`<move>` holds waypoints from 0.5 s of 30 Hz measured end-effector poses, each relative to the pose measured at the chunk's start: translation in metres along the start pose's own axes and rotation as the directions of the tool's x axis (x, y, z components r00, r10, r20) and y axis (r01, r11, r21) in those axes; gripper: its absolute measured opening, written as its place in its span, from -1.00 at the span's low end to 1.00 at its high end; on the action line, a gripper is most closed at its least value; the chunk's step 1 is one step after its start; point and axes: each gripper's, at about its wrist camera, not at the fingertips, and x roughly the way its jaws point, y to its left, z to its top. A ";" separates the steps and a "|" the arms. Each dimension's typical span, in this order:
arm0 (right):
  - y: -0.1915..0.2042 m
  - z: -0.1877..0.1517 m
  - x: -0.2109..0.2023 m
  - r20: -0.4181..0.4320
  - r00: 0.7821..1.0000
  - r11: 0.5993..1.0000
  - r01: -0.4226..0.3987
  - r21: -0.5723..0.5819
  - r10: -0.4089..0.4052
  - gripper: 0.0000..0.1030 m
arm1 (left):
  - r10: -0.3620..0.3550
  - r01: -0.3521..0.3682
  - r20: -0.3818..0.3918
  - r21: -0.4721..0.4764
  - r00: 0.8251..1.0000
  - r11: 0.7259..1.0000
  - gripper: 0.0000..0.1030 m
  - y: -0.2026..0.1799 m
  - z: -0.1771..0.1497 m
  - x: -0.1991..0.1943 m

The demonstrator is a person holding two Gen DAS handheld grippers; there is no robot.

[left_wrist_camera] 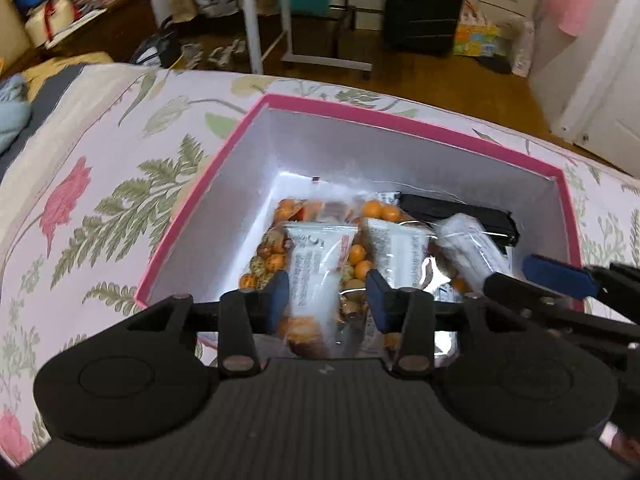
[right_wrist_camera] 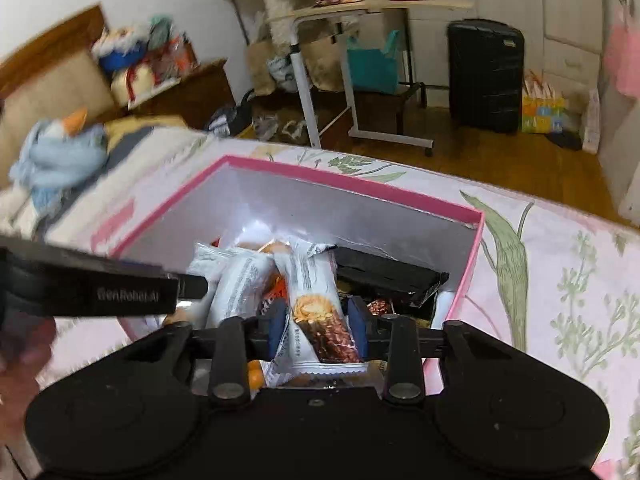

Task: Organize snacks
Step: 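Carry both wafer bars into the pink box and open both grippers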

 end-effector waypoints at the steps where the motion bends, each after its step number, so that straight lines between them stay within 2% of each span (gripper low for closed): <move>1: -0.005 -0.001 -0.005 0.006 1.000 0.999 -0.026 0.023 0.026 -0.18 | -0.018 0.018 -0.003 -0.008 1.000 1.000 -0.18 0.003 -0.002 -0.002; 7: -0.021 -0.010 -0.051 0.057 0.996 0.994 -0.070 0.081 0.066 -0.18 | -0.058 0.059 0.012 -0.010 0.998 0.998 -0.14 0.003 -0.014 -0.024; 15: -0.035 -0.025 -0.121 0.084 0.996 0.998 0.012 0.059 -0.017 -0.16 | -0.175 0.171 0.044 0.074 0.984 0.983 -0.05 -0.023 -0.026 -0.081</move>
